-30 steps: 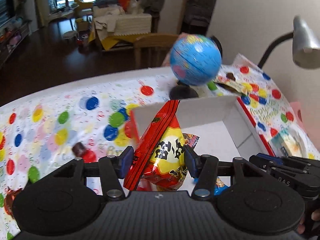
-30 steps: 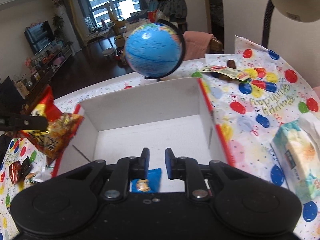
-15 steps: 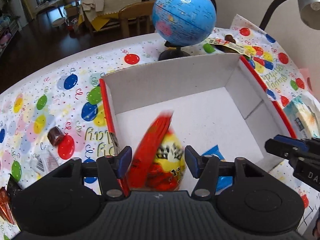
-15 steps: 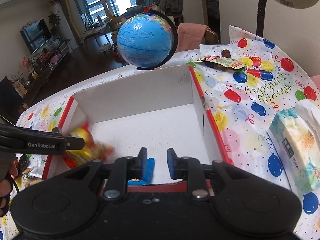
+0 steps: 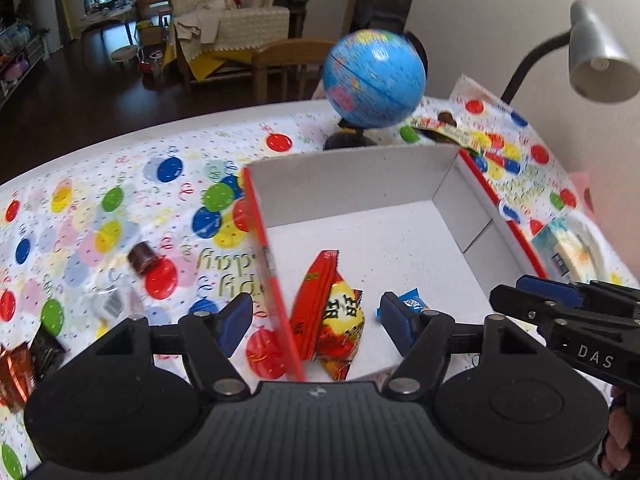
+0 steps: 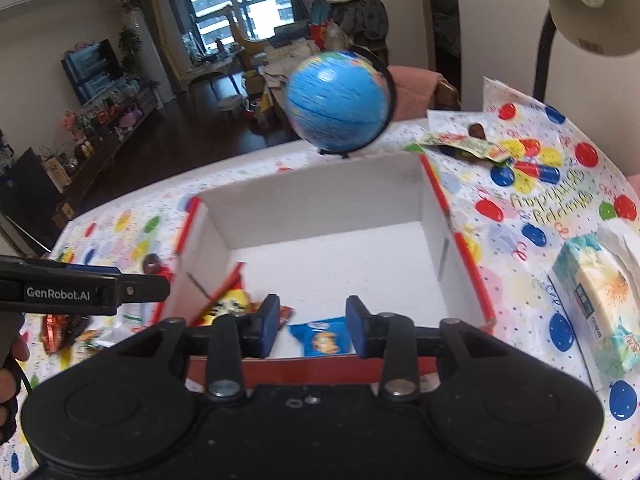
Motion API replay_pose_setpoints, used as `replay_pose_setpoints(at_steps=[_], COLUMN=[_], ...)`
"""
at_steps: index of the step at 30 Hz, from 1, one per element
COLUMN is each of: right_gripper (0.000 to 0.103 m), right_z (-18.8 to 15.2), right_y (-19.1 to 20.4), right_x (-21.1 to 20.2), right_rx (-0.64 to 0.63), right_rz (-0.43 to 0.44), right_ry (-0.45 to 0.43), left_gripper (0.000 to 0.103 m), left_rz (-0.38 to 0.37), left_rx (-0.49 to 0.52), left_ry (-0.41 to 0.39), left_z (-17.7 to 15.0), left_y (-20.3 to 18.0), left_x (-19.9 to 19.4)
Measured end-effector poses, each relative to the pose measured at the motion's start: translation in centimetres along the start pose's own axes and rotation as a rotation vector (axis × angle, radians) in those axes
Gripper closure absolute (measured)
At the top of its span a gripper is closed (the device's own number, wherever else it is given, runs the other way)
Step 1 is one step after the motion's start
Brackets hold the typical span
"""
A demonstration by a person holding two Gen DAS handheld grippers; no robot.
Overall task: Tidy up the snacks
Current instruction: 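Carry the red-and-yellow chip bag into the red box and open the left tool, then grasp the copper-brown bag with the left tool while the right tool grasps the silver packet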
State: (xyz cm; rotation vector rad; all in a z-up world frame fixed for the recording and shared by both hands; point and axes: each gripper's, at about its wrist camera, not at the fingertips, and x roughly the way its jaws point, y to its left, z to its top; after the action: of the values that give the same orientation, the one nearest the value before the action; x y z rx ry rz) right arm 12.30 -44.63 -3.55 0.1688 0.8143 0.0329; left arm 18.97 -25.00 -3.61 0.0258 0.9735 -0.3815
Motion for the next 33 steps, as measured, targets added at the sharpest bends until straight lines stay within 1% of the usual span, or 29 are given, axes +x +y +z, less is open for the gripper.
replay_pose_setpoints(at_steps=[3, 4, 5, 6, 7, 10, 11, 15, 17, 19, 23, 28, 33], right_gripper=[0.056, 0.051, 0.043, 0.039, 0.033, 0.025, 0.021, 0.012, 0.004, 0.001, 0.000, 0.000, 0.000], right_z=[0.2, 0.2, 0.3, 0.3, 0.3, 0.3, 0.3, -0.1, -0.4, -0.6, -1.2, -2.1, -3.5], right_y=[1.8, 2.5, 3.2, 3.8, 4.5, 6.7, 7.5, 10.8, 12.4, 14.1, 17.3, 20.1, 22.6], right_x=[-1.1, -1.5, -1.8, -2.1, -2.4, -2.8, -2.9, -2.9, -2.9, -2.9, -2.3, -0.8, 1.1], right_rx=[-0.023, -0.030, -0.036, -0.043, -0.050, -0.080, -0.092, -0.133, -0.145, -0.164, -0.193, -0.178, -0.188], right_rz=[0.017, 0.027, 0.034, 0.041, 0.048, 0.068, 0.073, 0.102, 0.112, 0.111, 0.089, 0.095, 0.099], right_ry=[-0.029, -0.039, -0.050, -0.061, -0.071, -0.088, -0.092, -0.107, -0.114, -0.127, -0.127, -0.092, -0.064], left_gripper=[0.027, 0.027, 0.027, 0.027, 0.027, 0.023, 0.023, 0.023, 0.023, 0.023, 0.023, 0.023, 0.023], left_rz=[0.006, 0.006, 0.007, 0.011, 0.017, 0.033, 0.040, 0.060, 0.086, 0.112, 0.153, 0.207, 0.242], left_rx=[-0.039, -0.051, -0.060, -0.066, -0.070, -0.088, -0.096, -0.115, -0.115, -0.117, -0.148, -0.201, -0.245], left_ry=[-0.033, -0.044, -0.053, -0.061, -0.068, -0.092, -0.100, -0.120, -0.134, -0.151, -0.160, -0.149, -0.126], left_z=[-0.6, -0.9, -1.1, -1.3, -1.6, -2.4, -2.7, -3.7, -4.2, -4.8, -6.1, -7.6, -8.8], left_y=[1.8, 2.5, 3.2, 3.8, 4.4, 6.4, 7.0, 9.7, 10.8, 12.2, 15.4, 19.7, 23.7], left_x=[-2.0, -2.7, -3.3, -3.9, -4.5, -6.1, -6.6, -8.3, -9.1, -10.0, -11.2, -11.8, -11.4])
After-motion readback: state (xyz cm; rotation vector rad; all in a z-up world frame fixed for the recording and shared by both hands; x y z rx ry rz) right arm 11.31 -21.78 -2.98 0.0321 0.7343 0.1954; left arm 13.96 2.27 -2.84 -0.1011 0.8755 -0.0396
